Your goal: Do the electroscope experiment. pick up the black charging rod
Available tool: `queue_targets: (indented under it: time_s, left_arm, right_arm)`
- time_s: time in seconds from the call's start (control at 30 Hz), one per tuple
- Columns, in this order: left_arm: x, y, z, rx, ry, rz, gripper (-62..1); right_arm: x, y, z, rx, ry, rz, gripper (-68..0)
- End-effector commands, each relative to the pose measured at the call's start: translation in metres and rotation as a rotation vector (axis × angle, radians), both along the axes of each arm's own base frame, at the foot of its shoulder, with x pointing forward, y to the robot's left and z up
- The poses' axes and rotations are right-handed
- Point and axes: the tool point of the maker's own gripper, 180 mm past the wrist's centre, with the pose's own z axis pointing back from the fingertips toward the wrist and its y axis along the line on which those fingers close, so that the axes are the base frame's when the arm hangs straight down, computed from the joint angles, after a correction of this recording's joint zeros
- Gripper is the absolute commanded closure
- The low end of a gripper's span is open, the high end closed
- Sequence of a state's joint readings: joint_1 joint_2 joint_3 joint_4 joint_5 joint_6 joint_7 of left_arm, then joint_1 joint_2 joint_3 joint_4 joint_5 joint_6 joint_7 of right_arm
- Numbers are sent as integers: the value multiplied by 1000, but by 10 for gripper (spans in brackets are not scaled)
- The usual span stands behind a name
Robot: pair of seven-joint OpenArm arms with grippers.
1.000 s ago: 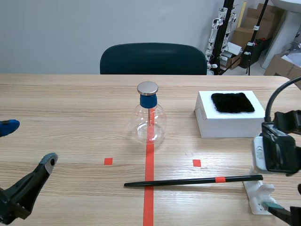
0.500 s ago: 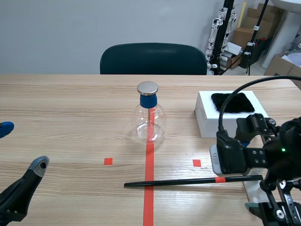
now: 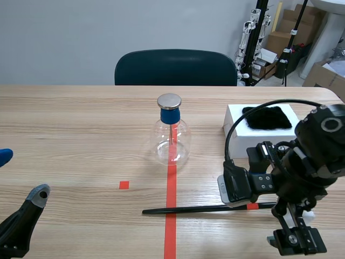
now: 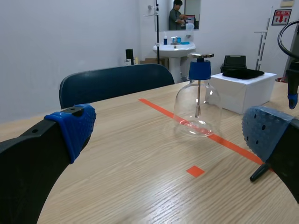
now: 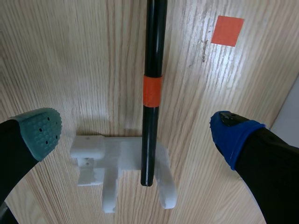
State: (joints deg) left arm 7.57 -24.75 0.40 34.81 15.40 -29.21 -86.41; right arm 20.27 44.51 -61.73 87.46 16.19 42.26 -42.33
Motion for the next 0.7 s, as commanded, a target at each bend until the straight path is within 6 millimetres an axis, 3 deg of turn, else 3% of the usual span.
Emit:
queue_targets:
  time_s: [0.0, 0.17, 0.37, 0.67]
  left_arm:
    - [0, 1, 13, -36, -54, 0, -623]
    - [0, 1, 12, -37, -51, -1, -623]
    - [-2, -4, 9, -33, -40, -24, -623]
    - [-9, -17, -1, 18, -2, -108, -623]
  right_arm:
    - [11, 2, 7, 5, -16, 2, -673]
    - [17, 4, 1, -15, 19, -19, -672]
    - [22, 10, -4, -19, 65, -58, -595]
    - [17, 13, -4, -7, 102, -83, -580]
